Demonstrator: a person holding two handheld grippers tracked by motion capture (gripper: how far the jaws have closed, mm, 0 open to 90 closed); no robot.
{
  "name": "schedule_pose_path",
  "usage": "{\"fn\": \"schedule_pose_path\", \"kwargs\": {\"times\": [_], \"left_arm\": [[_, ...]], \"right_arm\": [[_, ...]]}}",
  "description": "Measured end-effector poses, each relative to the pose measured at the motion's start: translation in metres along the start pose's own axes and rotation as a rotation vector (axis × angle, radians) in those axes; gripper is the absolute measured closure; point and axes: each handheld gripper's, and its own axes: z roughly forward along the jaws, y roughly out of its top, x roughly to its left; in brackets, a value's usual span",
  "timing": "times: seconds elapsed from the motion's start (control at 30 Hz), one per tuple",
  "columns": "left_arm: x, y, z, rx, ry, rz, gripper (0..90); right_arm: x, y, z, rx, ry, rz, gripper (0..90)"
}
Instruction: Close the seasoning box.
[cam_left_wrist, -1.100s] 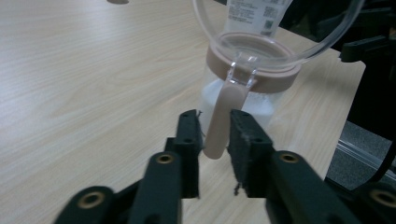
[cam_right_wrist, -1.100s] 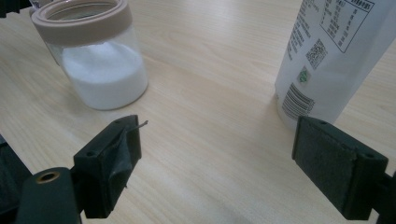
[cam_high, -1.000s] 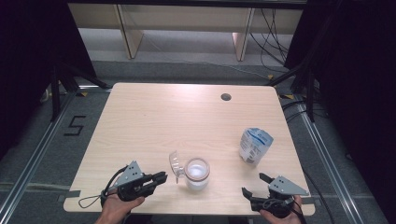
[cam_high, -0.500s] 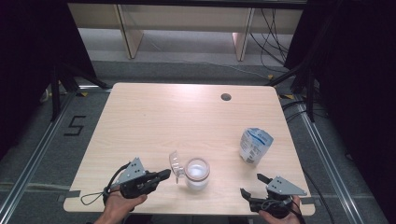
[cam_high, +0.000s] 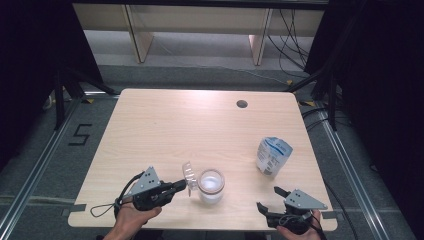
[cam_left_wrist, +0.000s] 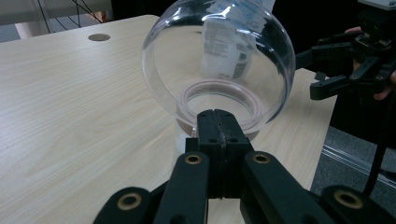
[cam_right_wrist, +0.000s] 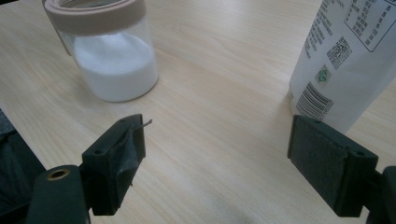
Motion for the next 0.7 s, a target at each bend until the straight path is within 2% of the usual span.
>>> {"fn": "schedule_pose_path", "kwargs": {"times": [0.1, 0.13, 0.2, 0.27, 0.3, 0.47, 0.5, 0.6, 0.7], "left_arm": [[0.0, 0.001, 0.002, -0.002, -0.011, 0.013, 89.5], [-0.001, 0.001, 0.003, -0.008, -0.011, -0.006, 89.5], [-0.002, 0.003, 0.004, 0.007, -0.007, 0.012, 89.5], [-0.003, 0.003, 0.007, -0.006, -0.018, -0.001, 89.5], [-0.003, 0.004, 0.007, 0.005, -0.017, 0.018, 89.5], [-0.006, 0.005, 0.013, 0.006, -0.032, 0.03, 89.5], [-0.007, 0.005, 0.014, 0.015, -0.027, 0.042, 89.5], [-0.008, 0.006, 0.017, 0.015, -0.044, 0.045, 89.5], [-0.009, 0.006, 0.018, 0.023, -0.037, 0.044, 89.5]], "right_arm": [[0.0, 0.0, 0.0, 0.001, -0.001, 0.003, 20.6], [0.0, 0.0, 0.0, -0.002, 0.004, -0.002, 20.8], [0.0, 0.0, 0.0, 0.004, 0.001, -0.009, 20.8], [0.0, 0.0, 0.0, 0.005, -0.001, -0.007, 20.8], [-0.001, 0.0, 0.0, -0.007, -0.005, -0.024, 20.8], [-0.001, 0.0, 0.0, 0.0, -0.009, -0.023, 21.2], [0.0, 0.0, 0.0, 0.0, -0.005, -0.022, 21.3], [0.001, 0.0, 0.001, 0.004, 0.005, -0.008, 21.3], [0.0, 0.0, 0.0, 0.005, 0.003, -0.012, 21.4]]}}
